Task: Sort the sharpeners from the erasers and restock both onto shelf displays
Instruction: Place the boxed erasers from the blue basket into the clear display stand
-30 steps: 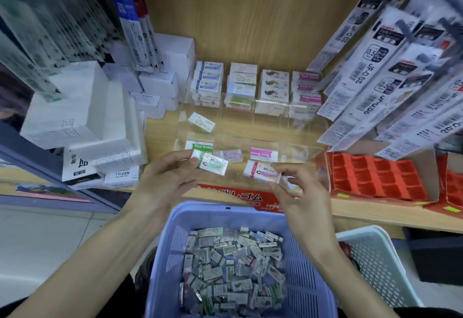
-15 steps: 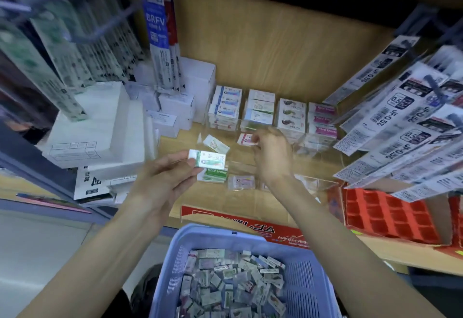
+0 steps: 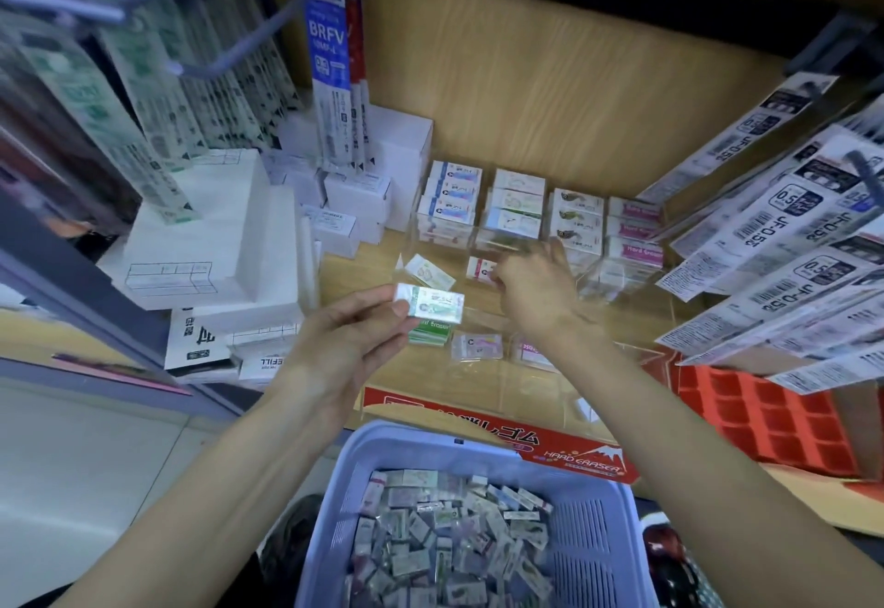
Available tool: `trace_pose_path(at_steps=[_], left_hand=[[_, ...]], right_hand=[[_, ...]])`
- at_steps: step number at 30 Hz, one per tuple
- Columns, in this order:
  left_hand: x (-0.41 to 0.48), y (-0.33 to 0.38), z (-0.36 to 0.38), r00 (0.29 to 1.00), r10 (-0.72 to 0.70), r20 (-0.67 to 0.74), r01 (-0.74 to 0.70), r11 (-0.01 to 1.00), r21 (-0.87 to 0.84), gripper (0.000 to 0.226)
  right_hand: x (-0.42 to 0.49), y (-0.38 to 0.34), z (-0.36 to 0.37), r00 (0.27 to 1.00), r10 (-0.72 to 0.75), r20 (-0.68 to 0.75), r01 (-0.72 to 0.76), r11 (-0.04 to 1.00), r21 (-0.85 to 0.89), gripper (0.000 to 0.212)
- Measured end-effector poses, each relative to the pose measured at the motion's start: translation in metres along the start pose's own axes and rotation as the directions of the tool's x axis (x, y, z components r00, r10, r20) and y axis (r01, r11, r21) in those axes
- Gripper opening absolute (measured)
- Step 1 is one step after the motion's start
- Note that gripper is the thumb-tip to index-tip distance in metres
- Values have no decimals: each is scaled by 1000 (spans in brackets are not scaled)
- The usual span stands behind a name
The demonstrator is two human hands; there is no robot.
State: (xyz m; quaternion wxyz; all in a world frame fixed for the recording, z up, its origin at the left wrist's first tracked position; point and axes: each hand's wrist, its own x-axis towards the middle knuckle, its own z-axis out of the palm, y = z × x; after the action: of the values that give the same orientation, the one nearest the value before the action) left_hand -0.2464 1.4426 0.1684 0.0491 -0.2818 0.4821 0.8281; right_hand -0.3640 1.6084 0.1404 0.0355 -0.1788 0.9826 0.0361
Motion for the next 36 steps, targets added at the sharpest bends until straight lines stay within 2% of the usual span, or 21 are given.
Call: trace_pose_path(at_steps=[2, 3, 4, 5, 7, 9, 12, 17, 20, 22, 25, 30, 33, 36], left_hand=[[0, -1, 3, 1000, -12, -3, 11, 1000, -2, 18], [0, -2, 4, 1000, -17, -1, 17, 1000, -6, 18], [0, -3, 5, 1000, -23, 4, 23, 1000, -10, 17], [0, -3, 6, 1000, -29, 9, 29, 999, -15, 16], [-1, -4, 9, 999, -42, 20, 42, 999, -12, 14], [-2, -6, 12, 997, -59, 48, 58, 998, 16, 15], [-3, -9, 14, 993, -83, 83, 77, 995, 64, 23], [-2, -12, 18, 991, -98, 87, 86, 987, 134, 27], [-4, -10, 20, 998, -40, 44, 28, 970, 240, 26], [-5, -6, 20, 999, -35, 24, 28, 965, 260, 25], [-3, -2, 18, 997, -73, 6, 70, 972, 223, 19], [-1, 0, 14, 996, -87, -2, 86, 976, 201, 20], [-2, 2, 15, 997, -80, 6, 77, 980, 185, 21], [-4, 1, 14, 997, -81, 14, 77, 979, 191, 21]], right_hand=[[-23, 5, -2, 990, -13, -141, 48, 968, 248, 31], [-39, 3, -7, 979, 7, -202, 85, 893, 442, 34], [-57, 0, -12, 976, 26, -218, 118, 776, 620, 35], [-72, -6, -16, 976, 22, -218, 148, 668, 729, 36], [-92, -16, -15, 970, 3, -243, 194, 591, 783, 37], [-97, -22, -5, 952, 28, -306, 229, 598, 768, 34], [-96, -20, 5, 913, 73, -401, 256, 662, 705, 30], [-93, -9, 11, 917, 39, -397, 247, 724, 644, 27], [-77, 4, 11, 891, 132, -434, 125, 848, 516, 26], [-61, 13, 10, 900, 151, -409, 3, 935, 354, 25], [-42, 13, 5, 936, 82, -341, -46, 993, 112, 17], [-15, 2, 1, 987, 66, -149, -62, 998, 34, 18], [-7, 5, 6, 992, 81, -95, -82, 997, -11, 17], [-2, 7, 6, 998, 31, -46, -36, 994, -107, 12]])
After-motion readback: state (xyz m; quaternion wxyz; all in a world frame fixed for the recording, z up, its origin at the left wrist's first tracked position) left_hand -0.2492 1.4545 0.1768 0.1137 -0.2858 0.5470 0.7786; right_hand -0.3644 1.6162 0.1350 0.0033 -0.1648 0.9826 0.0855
